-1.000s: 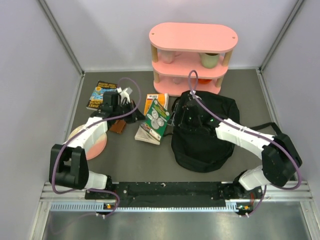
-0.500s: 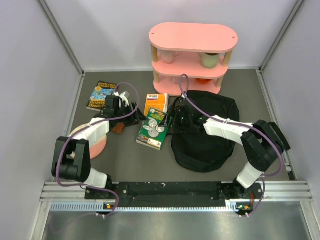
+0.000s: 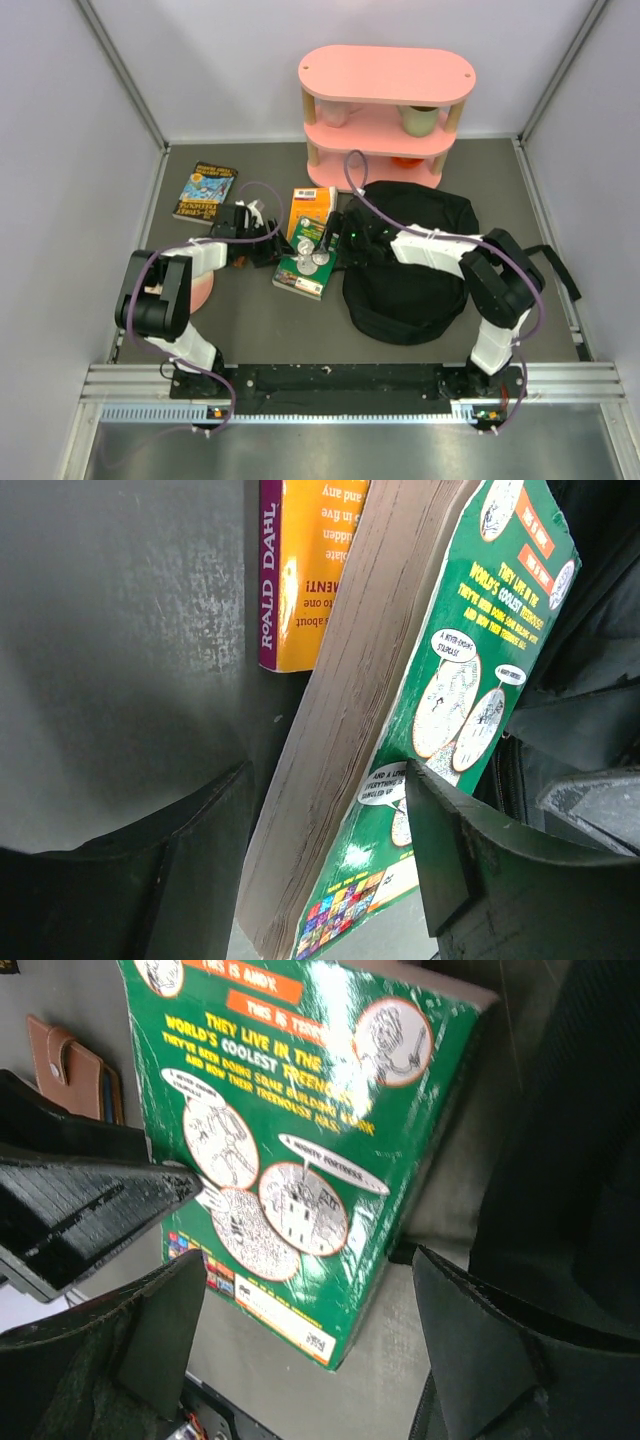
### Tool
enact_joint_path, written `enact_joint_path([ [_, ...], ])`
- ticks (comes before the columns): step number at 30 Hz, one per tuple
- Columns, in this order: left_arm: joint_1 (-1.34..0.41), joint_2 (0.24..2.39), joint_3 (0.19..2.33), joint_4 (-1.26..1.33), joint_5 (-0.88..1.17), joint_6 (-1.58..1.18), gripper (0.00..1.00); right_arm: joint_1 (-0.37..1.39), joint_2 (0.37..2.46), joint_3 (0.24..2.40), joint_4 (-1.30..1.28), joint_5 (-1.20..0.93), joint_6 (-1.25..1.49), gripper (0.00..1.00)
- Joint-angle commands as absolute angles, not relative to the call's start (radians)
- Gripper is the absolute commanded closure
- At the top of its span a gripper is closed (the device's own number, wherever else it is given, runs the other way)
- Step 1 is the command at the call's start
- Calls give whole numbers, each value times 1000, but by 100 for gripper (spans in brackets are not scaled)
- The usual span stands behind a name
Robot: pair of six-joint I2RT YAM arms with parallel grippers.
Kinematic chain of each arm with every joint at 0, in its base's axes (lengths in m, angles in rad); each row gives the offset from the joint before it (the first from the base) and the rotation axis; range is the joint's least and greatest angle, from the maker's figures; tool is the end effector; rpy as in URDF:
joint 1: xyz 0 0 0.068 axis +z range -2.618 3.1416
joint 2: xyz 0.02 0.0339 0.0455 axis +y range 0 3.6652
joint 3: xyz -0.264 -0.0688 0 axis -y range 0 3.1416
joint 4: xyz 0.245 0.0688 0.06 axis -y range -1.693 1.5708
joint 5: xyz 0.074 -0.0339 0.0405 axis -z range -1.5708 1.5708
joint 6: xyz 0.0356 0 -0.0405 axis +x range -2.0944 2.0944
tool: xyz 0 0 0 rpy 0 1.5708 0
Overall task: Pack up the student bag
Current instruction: Pick up the book from the center of the board.
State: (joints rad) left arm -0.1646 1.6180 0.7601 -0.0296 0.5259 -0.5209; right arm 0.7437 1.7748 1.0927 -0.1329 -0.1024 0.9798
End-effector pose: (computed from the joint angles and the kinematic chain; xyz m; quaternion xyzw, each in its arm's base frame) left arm 0.2972 -0.0675 0.1498 -0.0755 0.9109 -0.3394 0.2224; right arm 0.2747 0.2576 0.1845 0.0906 0.9240 0.3106 0.2038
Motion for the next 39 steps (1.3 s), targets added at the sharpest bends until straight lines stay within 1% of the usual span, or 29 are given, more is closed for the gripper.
enact_joint_path([
  [1, -163, 1624, 732, 47, 537, -502, 34, 752, 1847, 1158, -103, -99, 933, 17],
  [5, -163, 1640, 713, 75, 566, -515, 35, 752, 1879, 1154, -69, -110, 953, 17],
  [6, -163, 1644, 715, 78, 578, -517, 38, 752, 1881, 1147, -60, -110, 956, 17],
  [8, -164, 1652, 709, 86, 583, -518, 39, 750, 1878, 1141, -48, -107, 963, 17],
  [11, -164, 1654, 704, 87, 583, -514, 46, 752, 1878, 1121, -8, -139, 977, 17],
  [12, -166, 1654, 703, 87, 586, -514, 47, 750, 1879, 1100, 41, -155, 995, 18],
  [14, -167, 1657, 704, 87, 595, -512, 54, 750, 1888, 1078, 127, -198, 1015, 18],
  [16, -175, 1654, 703, 90, 610, -512, 57, 752, 1896, 1066, 156, -230, 1022, 18],
  [18, -187, 1652, 703, 92, 614, -512, 58, 750, 1890, 1045, 211, -244, 1025, 19],
  [20, -198, 1644, 701, 94, 614, -517, 61, 750, 1869, 1028, 254, -242, 1025, 22],
  [21, -207, 1641, 701, 95, 617, -517, 62, 750, 1861, 1017, 271, -250, 1020, 26],
  [23, -219, 1631, 701, 95, 620, -517, 64, 750, 1845, 1012, 307, -256, 1014, 28],
  [32, -259, 1629, 710, 110, 646, -522, 67, 753, 1845, 979, 443, -319, 1034, 29],
  [35, -261, 1631, 713, 106, 650, -512, 69, 752, 1842, 971, 457, -319, 1031, 36],
  [36, -259, 1628, 712, 104, 653, -506, 69, 753, 1841, 969, 457, -313, 1028, 45],
  [39, -261, 1614, 710, 104, 666, -496, 69, 755, 1835, 971, 474, -324, 1012, 48],
])
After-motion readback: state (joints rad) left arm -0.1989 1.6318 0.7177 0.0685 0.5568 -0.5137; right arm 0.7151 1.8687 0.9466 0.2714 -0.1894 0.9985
